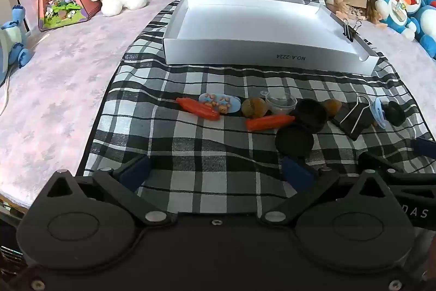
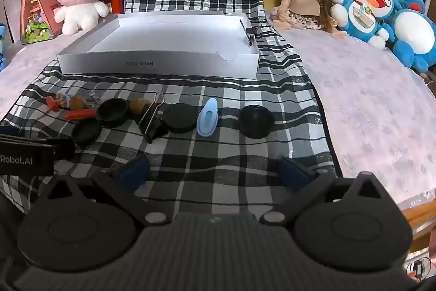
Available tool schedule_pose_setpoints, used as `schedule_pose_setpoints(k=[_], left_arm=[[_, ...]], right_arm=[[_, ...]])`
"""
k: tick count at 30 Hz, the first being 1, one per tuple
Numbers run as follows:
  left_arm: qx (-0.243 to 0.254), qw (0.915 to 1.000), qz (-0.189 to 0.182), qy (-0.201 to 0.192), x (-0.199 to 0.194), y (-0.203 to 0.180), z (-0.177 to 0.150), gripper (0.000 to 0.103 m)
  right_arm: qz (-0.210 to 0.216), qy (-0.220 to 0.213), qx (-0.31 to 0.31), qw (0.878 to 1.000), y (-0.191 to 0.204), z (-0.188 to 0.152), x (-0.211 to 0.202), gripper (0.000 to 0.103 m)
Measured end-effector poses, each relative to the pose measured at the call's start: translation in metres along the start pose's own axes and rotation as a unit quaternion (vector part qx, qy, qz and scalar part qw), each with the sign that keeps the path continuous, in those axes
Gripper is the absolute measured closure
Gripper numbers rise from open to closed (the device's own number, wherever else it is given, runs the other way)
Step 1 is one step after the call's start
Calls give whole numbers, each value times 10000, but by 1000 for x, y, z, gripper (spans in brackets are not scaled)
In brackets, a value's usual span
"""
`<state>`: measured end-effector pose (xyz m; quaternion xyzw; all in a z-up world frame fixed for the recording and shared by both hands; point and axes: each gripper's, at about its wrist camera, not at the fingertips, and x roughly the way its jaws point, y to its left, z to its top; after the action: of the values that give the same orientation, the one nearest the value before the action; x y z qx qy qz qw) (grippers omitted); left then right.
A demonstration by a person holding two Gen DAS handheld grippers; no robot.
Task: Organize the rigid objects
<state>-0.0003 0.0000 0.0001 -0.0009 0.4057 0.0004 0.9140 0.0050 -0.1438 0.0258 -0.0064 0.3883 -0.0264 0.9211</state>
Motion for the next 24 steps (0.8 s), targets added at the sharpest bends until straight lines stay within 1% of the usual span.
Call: schedule_pose_setpoints(k=[24], left_arm=[[-7,10000,10,74,0,0,1,0]], right_arm=[[9,67,23,10000,2,0,-1,0]])
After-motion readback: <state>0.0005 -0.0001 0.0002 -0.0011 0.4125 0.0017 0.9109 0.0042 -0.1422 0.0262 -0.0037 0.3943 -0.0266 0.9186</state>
